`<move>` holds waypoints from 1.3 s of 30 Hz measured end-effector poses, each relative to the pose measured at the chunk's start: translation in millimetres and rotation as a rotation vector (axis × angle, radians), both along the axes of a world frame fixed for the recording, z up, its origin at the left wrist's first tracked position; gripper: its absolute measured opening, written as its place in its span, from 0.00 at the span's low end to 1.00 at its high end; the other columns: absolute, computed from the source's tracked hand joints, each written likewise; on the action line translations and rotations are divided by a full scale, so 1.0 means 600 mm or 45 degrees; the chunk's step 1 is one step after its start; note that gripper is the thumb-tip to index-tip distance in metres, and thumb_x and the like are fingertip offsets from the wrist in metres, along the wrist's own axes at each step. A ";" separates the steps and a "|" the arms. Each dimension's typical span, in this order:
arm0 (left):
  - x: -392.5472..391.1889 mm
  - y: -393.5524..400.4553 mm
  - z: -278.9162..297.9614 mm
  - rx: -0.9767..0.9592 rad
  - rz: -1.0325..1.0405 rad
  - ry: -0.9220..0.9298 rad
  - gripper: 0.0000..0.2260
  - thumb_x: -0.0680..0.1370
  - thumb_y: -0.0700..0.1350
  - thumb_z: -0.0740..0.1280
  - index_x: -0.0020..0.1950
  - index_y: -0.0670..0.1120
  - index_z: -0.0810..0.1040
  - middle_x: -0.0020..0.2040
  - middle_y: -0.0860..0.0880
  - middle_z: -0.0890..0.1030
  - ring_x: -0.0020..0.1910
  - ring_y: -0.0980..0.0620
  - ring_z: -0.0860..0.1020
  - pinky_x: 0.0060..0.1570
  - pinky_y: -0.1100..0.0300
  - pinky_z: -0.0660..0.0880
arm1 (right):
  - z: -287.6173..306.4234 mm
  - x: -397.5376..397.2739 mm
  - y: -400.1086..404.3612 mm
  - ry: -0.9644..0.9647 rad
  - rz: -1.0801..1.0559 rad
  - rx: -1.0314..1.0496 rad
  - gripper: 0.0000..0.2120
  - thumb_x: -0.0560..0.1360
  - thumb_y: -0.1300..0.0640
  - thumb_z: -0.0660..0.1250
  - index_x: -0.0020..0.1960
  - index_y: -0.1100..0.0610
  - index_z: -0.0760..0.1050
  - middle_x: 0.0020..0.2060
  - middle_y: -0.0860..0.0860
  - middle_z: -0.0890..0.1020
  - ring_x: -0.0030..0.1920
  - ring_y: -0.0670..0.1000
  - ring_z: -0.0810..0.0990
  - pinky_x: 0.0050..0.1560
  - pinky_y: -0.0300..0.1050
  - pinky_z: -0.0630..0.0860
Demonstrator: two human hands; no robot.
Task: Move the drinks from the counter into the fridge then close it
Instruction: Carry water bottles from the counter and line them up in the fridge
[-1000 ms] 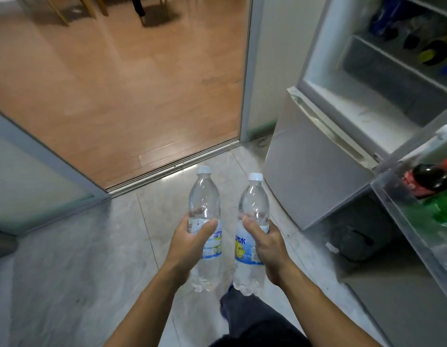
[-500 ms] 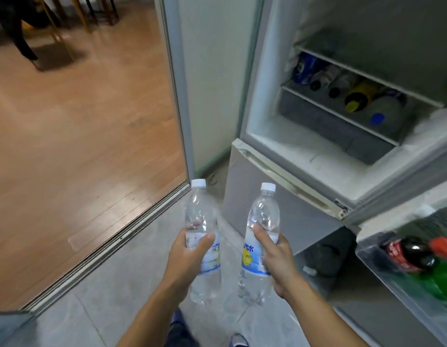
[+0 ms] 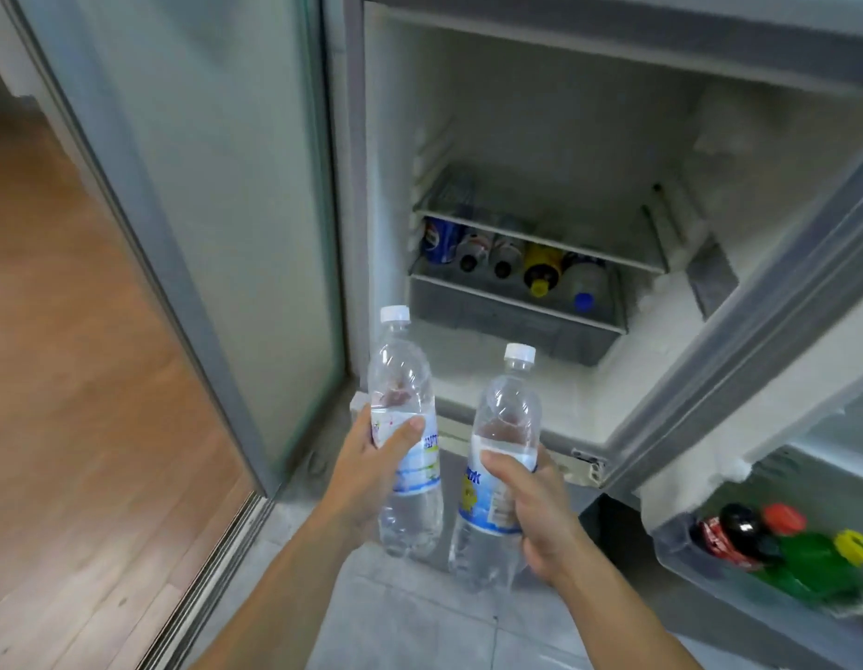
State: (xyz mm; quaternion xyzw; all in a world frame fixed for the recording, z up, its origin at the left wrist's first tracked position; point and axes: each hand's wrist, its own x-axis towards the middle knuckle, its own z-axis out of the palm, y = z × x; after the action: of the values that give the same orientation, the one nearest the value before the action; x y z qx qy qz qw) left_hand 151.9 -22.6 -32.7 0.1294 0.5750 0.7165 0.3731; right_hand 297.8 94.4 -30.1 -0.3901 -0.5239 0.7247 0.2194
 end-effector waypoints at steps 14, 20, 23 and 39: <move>-0.192 0.326 0.207 0.085 -0.002 0.614 0.20 0.75 0.36 0.73 0.63 0.44 0.70 0.49 0.51 0.82 0.41 0.66 0.81 0.44 0.70 0.78 | 0.183 -0.247 0.330 0.316 -0.347 0.516 0.22 0.69 0.53 0.78 0.60 0.54 0.76 0.50 0.49 0.86 0.52 0.49 0.85 0.56 0.51 0.81; -0.275 0.448 0.261 0.139 0.008 0.760 0.16 0.77 0.36 0.70 0.60 0.42 0.67 0.29 0.49 0.77 0.25 0.56 0.74 0.24 0.63 0.72 | 0.243 -0.342 0.436 0.263 -0.362 0.750 0.23 0.70 0.51 0.77 0.61 0.51 0.74 0.52 0.45 0.83 0.51 0.43 0.83 0.52 0.42 0.80; -0.311 0.500 0.265 0.088 0.095 0.852 0.27 0.73 0.44 0.73 0.68 0.50 0.64 0.46 0.46 0.82 0.44 0.50 0.84 0.39 0.52 0.82 | 0.254 -0.376 0.473 0.238 -0.395 0.727 0.24 0.70 0.50 0.78 0.61 0.50 0.72 0.51 0.45 0.83 0.51 0.45 0.83 0.49 0.43 0.80; -0.392 0.609 0.230 -0.034 0.132 1.113 0.41 0.70 0.52 0.78 0.77 0.48 0.59 0.68 0.49 0.73 0.58 0.58 0.71 0.49 0.73 0.68 | 0.236 -0.449 0.530 0.165 -0.287 0.852 0.38 0.68 0.51 0.79 0.72 0.54 0.64 0.58 0.48 0.79 0.58 0.49 0.80 0.57 0.46 0.79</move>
State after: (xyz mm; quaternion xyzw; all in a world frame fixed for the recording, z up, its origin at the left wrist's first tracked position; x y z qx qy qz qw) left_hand -83.4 342.8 105.3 0.3866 0.6938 0.6046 0.0600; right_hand 28.6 412.5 111.7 -0.3051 -0.6709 0.5075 0.4463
